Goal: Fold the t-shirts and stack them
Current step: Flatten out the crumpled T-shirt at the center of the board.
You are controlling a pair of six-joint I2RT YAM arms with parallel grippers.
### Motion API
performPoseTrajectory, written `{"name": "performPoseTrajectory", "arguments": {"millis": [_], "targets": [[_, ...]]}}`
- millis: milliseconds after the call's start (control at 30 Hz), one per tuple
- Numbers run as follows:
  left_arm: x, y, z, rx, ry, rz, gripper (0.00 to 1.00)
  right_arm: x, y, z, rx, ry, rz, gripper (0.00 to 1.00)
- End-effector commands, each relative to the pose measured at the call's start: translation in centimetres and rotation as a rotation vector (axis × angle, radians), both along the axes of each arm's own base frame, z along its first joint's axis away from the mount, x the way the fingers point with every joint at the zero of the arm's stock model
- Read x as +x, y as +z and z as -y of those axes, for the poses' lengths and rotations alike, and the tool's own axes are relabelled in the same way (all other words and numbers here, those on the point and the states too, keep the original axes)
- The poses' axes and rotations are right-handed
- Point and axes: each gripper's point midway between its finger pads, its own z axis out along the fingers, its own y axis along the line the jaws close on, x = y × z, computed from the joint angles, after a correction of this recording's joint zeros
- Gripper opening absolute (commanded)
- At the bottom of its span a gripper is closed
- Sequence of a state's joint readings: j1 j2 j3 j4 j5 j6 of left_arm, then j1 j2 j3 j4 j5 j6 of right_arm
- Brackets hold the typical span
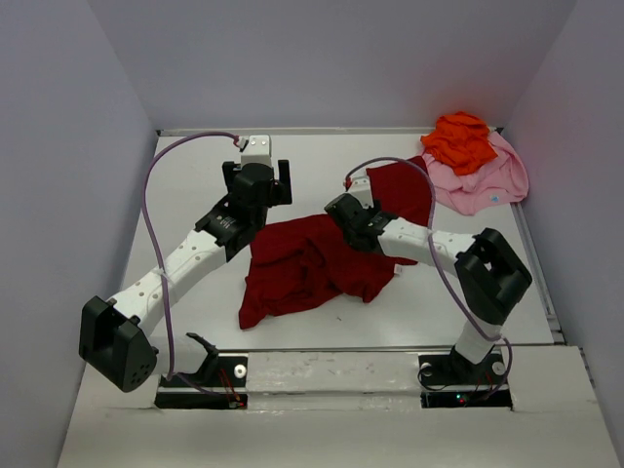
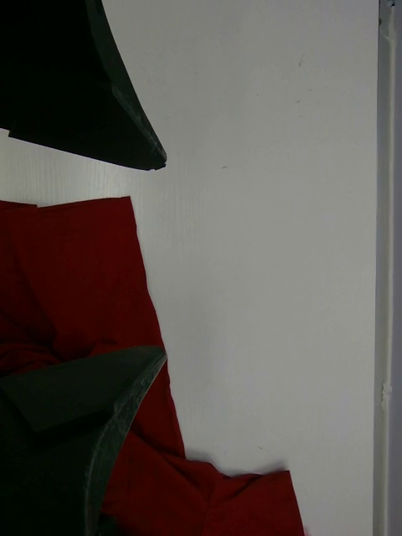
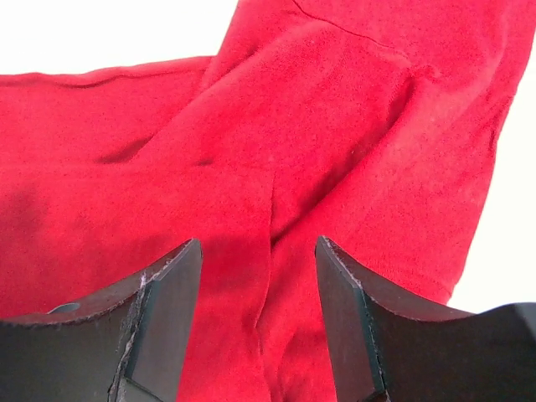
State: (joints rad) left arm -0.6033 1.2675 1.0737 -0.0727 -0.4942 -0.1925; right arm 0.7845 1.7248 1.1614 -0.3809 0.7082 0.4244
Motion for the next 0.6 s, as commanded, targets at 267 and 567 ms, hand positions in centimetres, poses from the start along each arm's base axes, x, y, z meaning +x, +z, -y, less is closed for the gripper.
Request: {"name": "performPoseTrajectory", "arguments": {"millis": [267,567], "targets": [[0.2,2.6,0.1,-0.034,0.010,0.060,0.96,5.5,-4.1,1.9,-0.023,-0.075,-0.010,0.61],[0.3,2.5,0.2,-0.032,0.010,0.057,0.96,5.1,-5.9,1.9,-0.002,-0.058,-0.046,0.46]]}}
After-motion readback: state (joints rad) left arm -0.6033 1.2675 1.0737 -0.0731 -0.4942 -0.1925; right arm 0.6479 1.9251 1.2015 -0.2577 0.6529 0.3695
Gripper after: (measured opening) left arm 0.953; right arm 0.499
